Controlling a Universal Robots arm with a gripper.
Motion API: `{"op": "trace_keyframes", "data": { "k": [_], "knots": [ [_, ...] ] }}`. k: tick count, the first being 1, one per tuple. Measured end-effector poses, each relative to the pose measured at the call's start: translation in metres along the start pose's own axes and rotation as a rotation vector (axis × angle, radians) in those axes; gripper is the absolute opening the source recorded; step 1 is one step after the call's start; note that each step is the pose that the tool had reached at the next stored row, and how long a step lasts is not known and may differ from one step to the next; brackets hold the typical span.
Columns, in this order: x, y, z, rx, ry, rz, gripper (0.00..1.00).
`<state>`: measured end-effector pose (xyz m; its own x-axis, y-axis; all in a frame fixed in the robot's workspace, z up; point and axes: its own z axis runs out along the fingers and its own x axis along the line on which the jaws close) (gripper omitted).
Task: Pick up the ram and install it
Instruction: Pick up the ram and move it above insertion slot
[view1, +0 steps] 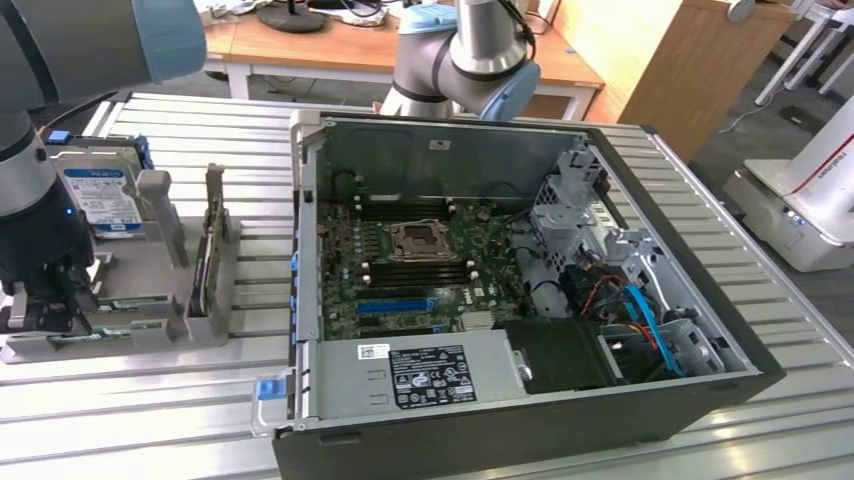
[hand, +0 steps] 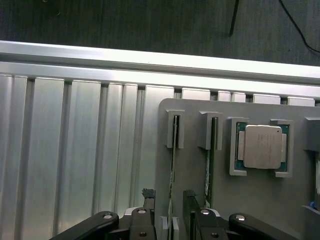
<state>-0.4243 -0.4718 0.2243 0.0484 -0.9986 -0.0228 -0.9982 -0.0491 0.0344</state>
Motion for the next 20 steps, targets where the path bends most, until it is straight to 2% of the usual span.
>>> {"op": "trace_keyframes", "data": {
  "k": [13, 20],
  "knots": [
    [0.000, -0.0004, 0.0128, -0.0001, 0.0000, 0.000, 0.36],
    [0.000, -0.0010, 0.0135, 0.0003, -0.0002, 0.000, 0.36]
  ]
}}
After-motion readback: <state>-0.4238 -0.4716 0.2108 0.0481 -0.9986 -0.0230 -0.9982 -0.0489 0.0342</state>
